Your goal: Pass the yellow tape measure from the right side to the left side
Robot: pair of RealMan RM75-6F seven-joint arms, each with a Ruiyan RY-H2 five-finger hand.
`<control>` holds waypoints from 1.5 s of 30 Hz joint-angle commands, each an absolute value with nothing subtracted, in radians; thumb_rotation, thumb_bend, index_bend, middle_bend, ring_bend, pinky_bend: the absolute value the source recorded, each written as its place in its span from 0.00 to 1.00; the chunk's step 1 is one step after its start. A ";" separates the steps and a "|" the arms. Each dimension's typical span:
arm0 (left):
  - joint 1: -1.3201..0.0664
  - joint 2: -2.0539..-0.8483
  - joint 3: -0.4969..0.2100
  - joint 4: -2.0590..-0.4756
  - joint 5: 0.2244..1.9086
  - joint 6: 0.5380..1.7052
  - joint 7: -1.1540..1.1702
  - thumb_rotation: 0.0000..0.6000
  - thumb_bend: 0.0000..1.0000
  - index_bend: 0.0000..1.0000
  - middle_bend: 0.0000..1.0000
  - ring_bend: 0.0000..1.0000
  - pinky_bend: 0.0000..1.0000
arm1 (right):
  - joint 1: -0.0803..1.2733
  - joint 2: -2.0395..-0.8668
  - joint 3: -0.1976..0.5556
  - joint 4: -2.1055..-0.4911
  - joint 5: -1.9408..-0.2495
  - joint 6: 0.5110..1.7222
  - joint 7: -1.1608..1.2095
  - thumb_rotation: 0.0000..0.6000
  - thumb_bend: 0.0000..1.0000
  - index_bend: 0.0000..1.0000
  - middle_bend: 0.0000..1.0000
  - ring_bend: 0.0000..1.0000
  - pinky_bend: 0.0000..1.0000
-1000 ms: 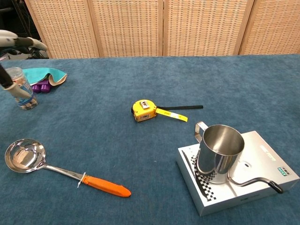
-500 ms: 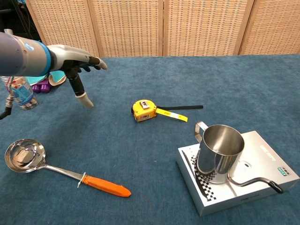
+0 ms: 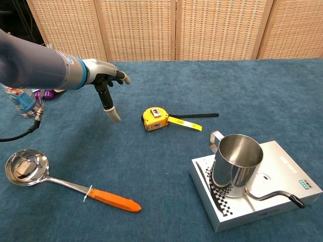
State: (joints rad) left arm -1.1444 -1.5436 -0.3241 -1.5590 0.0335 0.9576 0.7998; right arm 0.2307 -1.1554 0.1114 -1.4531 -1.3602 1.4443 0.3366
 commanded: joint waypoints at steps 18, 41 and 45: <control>-1.226 -1.673 -0.300 -1.383 -0.033 0.946 0.849 1.00 0.12 0.06 0.00 0.00 0.00 | 0.192 -1.145 0.142 -1.463 -1.400 1.487 0.359 1.00 0.15 0.15 0.00 0.00 0.03; -1.273 -1.837 -0.410 -1.222 0.031 0.924 0.781 1.00 0.12 0.06 0.00 0.00 0.00 | 0.162 -1.133 0.170 -1.436 -1.400 1.485 0.432 1.00 0.15 0.15 0.00 0.00 0.03; -1.280 -1.844 -0.410 -1.217 0.029 0.931 0.793 1.00 0.12 0.07 0.00 0.00 0.00 | 0.158 -1.132 0.172 -1.433 -1.398 1.484 0.439 1.00 0.16 0.15 0.00 0.00 0.03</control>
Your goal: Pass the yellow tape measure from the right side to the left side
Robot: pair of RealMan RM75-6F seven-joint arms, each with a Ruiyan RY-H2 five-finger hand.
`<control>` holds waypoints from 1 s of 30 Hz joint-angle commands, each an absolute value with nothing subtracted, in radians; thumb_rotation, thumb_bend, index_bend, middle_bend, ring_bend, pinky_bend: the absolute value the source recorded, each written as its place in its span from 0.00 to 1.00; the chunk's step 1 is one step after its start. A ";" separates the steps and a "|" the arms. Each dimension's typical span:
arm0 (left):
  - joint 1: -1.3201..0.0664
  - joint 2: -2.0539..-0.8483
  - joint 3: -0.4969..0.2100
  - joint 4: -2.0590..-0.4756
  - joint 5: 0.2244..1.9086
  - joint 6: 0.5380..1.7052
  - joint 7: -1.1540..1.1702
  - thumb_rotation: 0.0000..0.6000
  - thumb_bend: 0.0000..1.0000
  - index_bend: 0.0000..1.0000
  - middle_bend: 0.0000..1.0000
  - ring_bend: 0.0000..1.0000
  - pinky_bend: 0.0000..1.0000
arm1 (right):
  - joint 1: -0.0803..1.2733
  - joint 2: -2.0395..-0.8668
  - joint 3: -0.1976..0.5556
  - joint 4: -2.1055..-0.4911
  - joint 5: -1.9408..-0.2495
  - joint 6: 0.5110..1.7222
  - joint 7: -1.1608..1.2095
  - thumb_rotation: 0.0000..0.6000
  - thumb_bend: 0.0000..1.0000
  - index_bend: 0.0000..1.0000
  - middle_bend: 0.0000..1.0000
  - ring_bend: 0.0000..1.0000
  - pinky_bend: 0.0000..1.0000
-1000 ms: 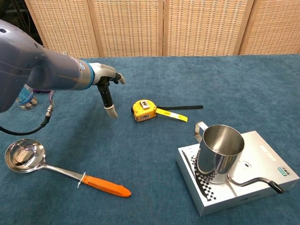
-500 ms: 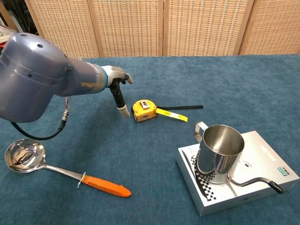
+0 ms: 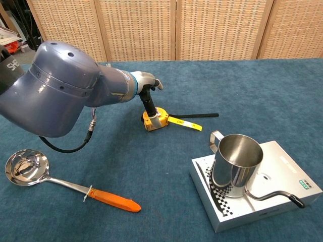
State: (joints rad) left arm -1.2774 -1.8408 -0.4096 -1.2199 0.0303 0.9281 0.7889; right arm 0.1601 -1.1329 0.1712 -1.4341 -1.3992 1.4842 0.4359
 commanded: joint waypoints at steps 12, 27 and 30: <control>-1.293 -1.890 -0.398 -1.152 0.023 0.937 0.844 1.00 0.16 0.12 0.00 0.00 0.00 | 0.147 -1.126 0.179 -1.426 -1.403 1.488 0.469 1.00 0.15 0.16 0.00 0.00 0.03; -1.286 -1.950 -0.417 -1.071 0.092 0.926 0.825 1.00 0.23 0.20 0.00 0.00 0.00 | 0.137 -1.122 0.188 -1.413 -1.401 1.485 0.499 1.00 0.14 0.16 0.00 0.00 0.03; -1.283 -1.956 -0.415 -1.071 0.098 0.928 0.836 1.00 0.24 0.21 0.00 0.00 0.01 | 0.135 -1.122 0.190 -1.410 -1.401 1.486 0.504 1.00 0.14 0.16 0.00 0.00 0.03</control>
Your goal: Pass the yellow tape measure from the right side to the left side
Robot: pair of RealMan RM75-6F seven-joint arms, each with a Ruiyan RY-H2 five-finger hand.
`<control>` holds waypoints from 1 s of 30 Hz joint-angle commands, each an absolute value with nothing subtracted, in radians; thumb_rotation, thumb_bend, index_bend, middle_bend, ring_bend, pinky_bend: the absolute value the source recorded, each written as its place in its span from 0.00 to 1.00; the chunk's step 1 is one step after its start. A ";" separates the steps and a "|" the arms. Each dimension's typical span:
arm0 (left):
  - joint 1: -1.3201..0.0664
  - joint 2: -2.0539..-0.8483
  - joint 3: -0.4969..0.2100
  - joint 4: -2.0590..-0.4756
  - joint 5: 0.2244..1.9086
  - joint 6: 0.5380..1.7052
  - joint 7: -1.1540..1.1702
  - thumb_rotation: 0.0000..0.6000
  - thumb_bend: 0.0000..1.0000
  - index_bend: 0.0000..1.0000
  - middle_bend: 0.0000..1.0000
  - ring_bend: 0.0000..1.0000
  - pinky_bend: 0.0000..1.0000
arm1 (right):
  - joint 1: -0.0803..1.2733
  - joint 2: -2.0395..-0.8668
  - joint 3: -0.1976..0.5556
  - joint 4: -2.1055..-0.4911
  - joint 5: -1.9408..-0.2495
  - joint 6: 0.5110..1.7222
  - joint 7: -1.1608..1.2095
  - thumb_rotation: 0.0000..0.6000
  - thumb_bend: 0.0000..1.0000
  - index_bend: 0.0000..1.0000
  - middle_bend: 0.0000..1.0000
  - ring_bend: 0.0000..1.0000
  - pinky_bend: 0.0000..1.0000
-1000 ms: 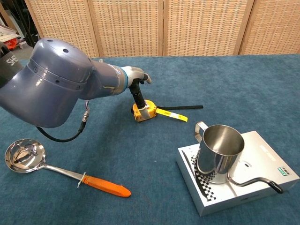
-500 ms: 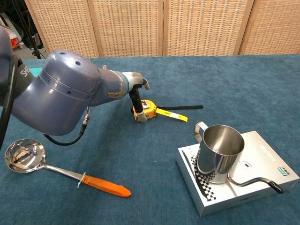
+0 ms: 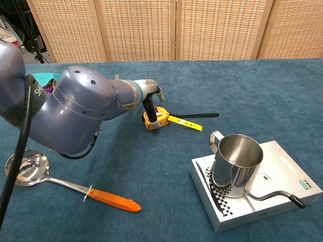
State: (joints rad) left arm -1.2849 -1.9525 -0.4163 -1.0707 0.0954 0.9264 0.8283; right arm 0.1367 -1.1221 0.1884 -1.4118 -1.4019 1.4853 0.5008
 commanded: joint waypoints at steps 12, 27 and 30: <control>-1.274 -1.967 -0.405 -1.065 0.122 0.952 0.874 1.00 0.26 0.35 0.02 0.06 0.10 | 0.133 -1.123 0.192 -1.404 -1.403 1.482 0.510 1.00 0.14 0.16 0.00 0.00 0.03; -1.259 -2.008 -0.398 -1.016 0.215 1.014 0.900 1.00 0.39 0.66 0.31 0.29 0.34 | 0.129 -1.124 0.196 -1.393 -1.404 1.476 0.525 1.00 0.14 0.17 0.00 0.00 0.03; -1.253 -2.020 -0.388 -0.999 0.257 1.024 0.898 1.00 0.41 0.71 0.36 0.36 0.38 | 0.129 -1.124 0.197 -1.392 -1.404 1.476 0.527 1.00 0.14 0.17 0.00 0.00 0.03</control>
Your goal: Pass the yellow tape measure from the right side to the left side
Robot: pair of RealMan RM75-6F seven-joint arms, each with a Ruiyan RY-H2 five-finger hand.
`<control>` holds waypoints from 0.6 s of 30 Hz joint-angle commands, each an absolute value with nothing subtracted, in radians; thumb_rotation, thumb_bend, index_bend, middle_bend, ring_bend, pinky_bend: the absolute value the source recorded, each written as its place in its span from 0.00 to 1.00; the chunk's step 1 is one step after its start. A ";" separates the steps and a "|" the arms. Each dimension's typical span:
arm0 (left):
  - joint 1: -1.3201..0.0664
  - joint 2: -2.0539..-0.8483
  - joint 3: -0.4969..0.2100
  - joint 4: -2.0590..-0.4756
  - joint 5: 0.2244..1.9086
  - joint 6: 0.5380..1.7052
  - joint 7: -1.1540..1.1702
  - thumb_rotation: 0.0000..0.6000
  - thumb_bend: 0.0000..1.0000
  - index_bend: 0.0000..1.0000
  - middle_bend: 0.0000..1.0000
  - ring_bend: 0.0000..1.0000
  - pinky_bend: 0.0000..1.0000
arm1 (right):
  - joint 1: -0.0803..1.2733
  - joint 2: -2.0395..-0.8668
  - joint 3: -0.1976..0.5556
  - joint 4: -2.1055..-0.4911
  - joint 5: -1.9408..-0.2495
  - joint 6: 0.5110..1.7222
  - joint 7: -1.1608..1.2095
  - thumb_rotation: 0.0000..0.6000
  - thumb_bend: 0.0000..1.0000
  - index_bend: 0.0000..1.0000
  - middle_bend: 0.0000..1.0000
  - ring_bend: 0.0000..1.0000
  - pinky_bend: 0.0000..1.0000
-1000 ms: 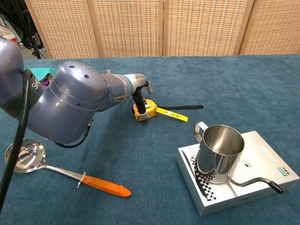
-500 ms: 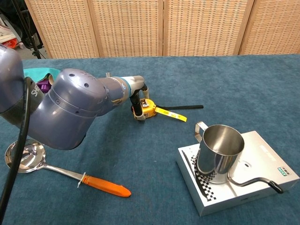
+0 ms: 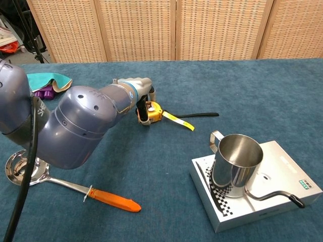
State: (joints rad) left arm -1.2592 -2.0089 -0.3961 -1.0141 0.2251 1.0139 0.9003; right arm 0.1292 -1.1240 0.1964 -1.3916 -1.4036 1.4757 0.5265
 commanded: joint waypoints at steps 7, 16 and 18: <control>-1.232 -2.041 -0.387 -0.971 0.364 1.046 0.849 1.00 0.43 0.78 0.42 0.46 0.44 | 0.129 -1.124 0.196 -1.392 -1.407 1.473 0.524 1.00 0.14 0.17 0.00 0.00 0.03; -1.204 -2.014 -0.427 -1.003 0.422 1.060 0.816 1.00 0.43 0.78 0.43 0.46 0.44 | 0.129 -1.124 0.197 -1.393 -1.405 1.469 0.519 1.00 0.13 0.17 0.00 0.00 0.03; -1.196 -2.002 -0.431 -1.021 0.429 1.065 0.817 1.00 0.43 0.78 0.43 0.46 0.44 | 0.130 -1.124 0.196 -1.394 -1.405 1.465 0.516 1.00 0.13 0.17 0.00 0.00 0.03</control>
State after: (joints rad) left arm -1.2022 -2.0097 -0.4273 -1.0110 0.4235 1.0607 0.8174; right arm 0.1298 -1.1239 0.1964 -1.3938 -1.4047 1.4654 0.5165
